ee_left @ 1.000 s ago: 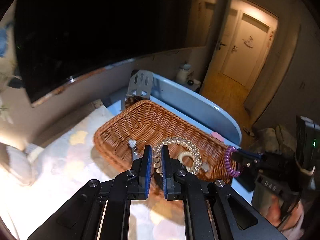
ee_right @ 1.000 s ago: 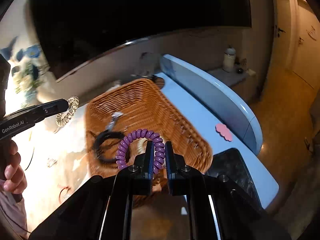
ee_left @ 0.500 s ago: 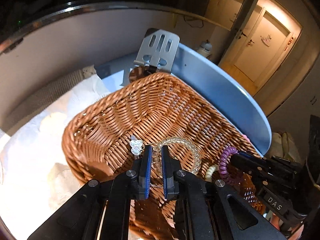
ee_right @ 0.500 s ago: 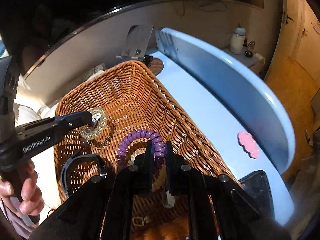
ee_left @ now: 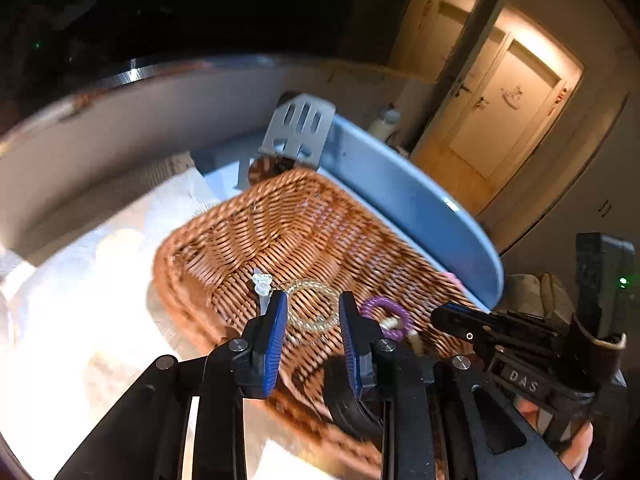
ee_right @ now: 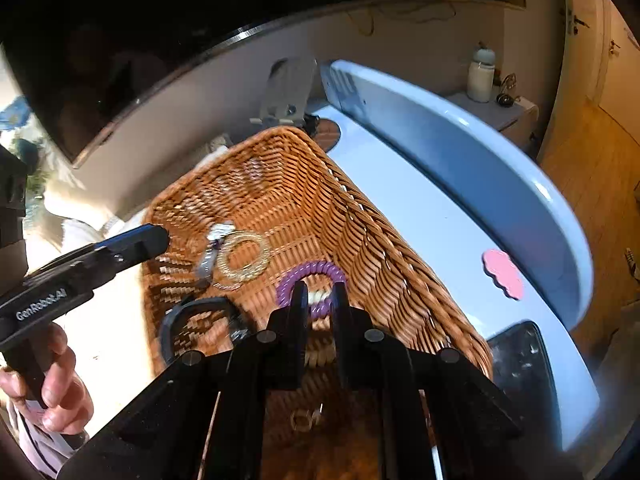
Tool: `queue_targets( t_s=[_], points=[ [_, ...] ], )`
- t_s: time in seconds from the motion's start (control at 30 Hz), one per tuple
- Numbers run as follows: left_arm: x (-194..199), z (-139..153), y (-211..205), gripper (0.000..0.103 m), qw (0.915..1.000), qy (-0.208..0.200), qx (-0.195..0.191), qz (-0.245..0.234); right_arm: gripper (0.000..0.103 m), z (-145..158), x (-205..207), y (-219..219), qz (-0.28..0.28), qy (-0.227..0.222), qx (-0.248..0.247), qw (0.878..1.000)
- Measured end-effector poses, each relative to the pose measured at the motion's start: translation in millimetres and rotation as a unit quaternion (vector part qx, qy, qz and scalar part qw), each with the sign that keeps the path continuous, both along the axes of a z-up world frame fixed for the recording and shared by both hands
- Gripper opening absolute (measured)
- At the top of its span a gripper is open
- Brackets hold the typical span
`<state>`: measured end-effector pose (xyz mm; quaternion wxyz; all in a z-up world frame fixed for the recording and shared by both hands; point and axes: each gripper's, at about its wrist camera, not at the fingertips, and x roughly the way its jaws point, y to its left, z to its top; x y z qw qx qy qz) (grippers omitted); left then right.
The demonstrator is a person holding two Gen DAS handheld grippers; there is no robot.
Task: Organize jewelry
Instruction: 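Carry both hair ties into the wicker basket and open both tools, then move both tools back over the tablecloth toward the red string and bead bracelets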
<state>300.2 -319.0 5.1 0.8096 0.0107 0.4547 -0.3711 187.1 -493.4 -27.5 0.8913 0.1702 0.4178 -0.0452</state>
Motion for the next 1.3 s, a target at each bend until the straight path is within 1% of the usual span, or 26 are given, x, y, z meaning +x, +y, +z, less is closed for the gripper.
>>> queue_targets(
  t_s=[0.13,0.2,0.27,0.3,0.37,0.43,0.5,0.53,0.57,0.63,0.7,0.73,0.83,0.9,1.03,1.2,1.23,1.27,1.3],
  points=[
    [-27.8,35.8,24.2,0.028,0.9995,-0.03,-0.008,-0.002,0.015,29.2,-28.0,16.0,0.006,-0.029,-0.019,0.999],
    [-46.2,57.6,41.2,0.028,0.9986,-0.051,-0.016,-0.003,0.017,44.9,-42.2,26.8,0.015,-0.045,-0.022,0.999],
    [-63.6,77.5,61.5,0.03,0.9971,-0.073,-0.021,0.001,0.023,58.8,-57.4,41.2,0.026,-0.062,-0.028,0.997],
    [-72.2,86.2,71.4,0.033,0.9963,-0.082,-0.025,0.004,0.024,64.8,-64.9,49.5,0.031,-0.069,-0.031,0.997],
    [-90.5,102.2,94.6,0.048,0.9944,-0.099,-0.034,0.013,0.031,73.4,-81.1,68.5,0.044,-0.085,-0.039,0.995],
    [-109.8,113.4,123.3,0.059,0.9928,-0.109,-0.043,0.024,0.037,74.1,-96.9,88.3,0.057,-0.095,-0.041,0.993],
    [-131.0,116.4,157.0,0.06,0.9913,-0.114,-0.058,0.031,0.043,61.9,-116.5,110.3,0.073,-0.105,-0.033,0.991],
    [-141.6,115.3,175.0,0.06,0.9897,-0.119,-0.069,0.038,0.049,52.7,-123.7,119.5,0.08,-0.109,-0.028,0.99],
    [-150.6,110.6,196.1,0.064,0.9877,-0.124,-0.081,0.051,0.054,38.9,-129.3,130.3,0.089,-0.107,-0.022,0.99],
    [-167.0,95.9,236.2,0.068,0.9841,-0.126,-0.091,0.086,0.054,12.5,-133.6,149.1,0.107,-0.096,-0.016,0.99],
    [-176.5,75.5,268.5,0.068,0.9815,-0.127,-0.073,0.123,0.054,-12.8,-132.9,165.1,0.121,-0.077,-0.017,0.989],
    [-178.2,64.6,280.7,0.068,0.9814,-0.121,-0.065,0.134,0.054,-23.3,-131.1,173.7,0.126,-0.071,-0.022,0.989],
    [-175.8,30.6,309.2,0.068,0.9816,-0.091,-0.045,0.162,0.054,-41.2,-121.3,190.1,0.127,-0.076,-0.043,0.988],
    [-166.8,7.6,313.7,0.068,0.9819,-0.073,-0.027,0.172,0.054,-45.8,-116.6,197.8,0.123,-0.082,-0.054,0.988],
    [-147.5,-36.2,317.5,0.068,0.9841,-0.03,-0.014,0.175,0.054,-50.6,-109.0,199.0,0.119,-0.08,-0.056,0.988],
    [-131.7,-87.9,313.5,0.068,0.9838,0.016,0.002,0.179,0.054,-58.6,-99.8,188.3,0.12,-0.057,-0.018,0.991],
    [-130.6,-96.7,310.7,0.068,0.9838,0.023,0.011,0.177,0.054,-59.7,-98.9,185.4,0.119,-0.055,-0.009,0.991],
    [-133.0,-100.3,309.0,0.067,0.984,0.019,0.021,0.176,0.054,-60.9,-98.5,183.0,0.117,-0.053,-0.002,0.992],
    [-135.9,-97.3,304.4,0.066,0.9841,0.004,0.035,0.174,0.054,-62.3,-97.9,180.7,0.117,-0.051,0.006,0.992]
  ],
)
